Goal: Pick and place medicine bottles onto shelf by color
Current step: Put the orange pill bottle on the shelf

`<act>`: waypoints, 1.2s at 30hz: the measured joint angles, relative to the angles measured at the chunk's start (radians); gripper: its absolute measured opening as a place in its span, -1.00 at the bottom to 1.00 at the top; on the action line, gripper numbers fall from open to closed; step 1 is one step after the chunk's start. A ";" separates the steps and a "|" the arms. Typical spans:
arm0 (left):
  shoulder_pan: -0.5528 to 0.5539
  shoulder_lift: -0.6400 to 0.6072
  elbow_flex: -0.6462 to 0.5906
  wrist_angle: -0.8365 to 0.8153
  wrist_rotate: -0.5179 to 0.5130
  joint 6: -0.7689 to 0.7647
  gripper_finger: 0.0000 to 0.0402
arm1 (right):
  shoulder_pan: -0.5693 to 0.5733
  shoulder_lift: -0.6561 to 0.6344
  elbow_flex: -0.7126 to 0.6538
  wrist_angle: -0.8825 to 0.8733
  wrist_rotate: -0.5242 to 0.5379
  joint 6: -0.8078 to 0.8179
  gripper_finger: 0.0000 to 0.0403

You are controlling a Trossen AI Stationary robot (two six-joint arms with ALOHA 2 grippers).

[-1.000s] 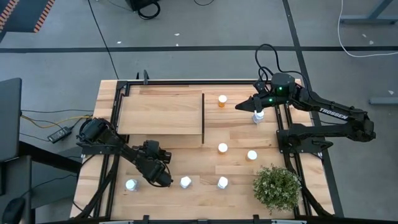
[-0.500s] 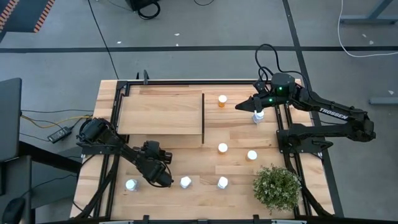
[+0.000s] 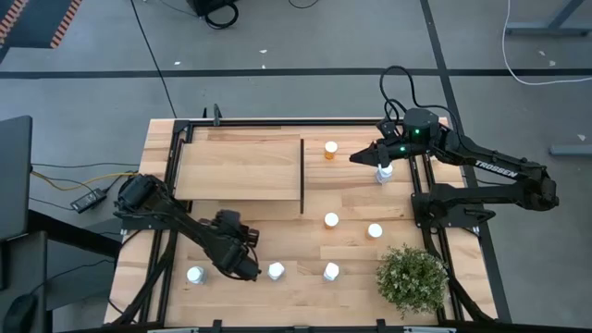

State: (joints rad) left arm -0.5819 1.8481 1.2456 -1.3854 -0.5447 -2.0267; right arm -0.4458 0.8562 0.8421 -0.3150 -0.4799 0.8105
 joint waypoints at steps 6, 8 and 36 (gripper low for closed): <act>0.000 0.000 0.149 -0.132 -0.002 0.028 0.06 | 0.000 0.000 0.000 0.004 0.000 0.000 0.12; 0.000 0.000 0.214 -0.192 -0.002 0.049 0.10 | 0.000 0.000 0.000 0.004 0.000 0.000 0.12; 0.327 -0.094 0.706 -0.186 -0.250 0.726 0.06 | 0.004 -0.016 0.000 0.009 -0.187 -0.029 0.12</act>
State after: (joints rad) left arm -0.2548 1.7545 1.9518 -1.5711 -0.7943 -1.3004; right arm -0.4419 0.8406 0.8421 -0.3056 -0.6666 0.7811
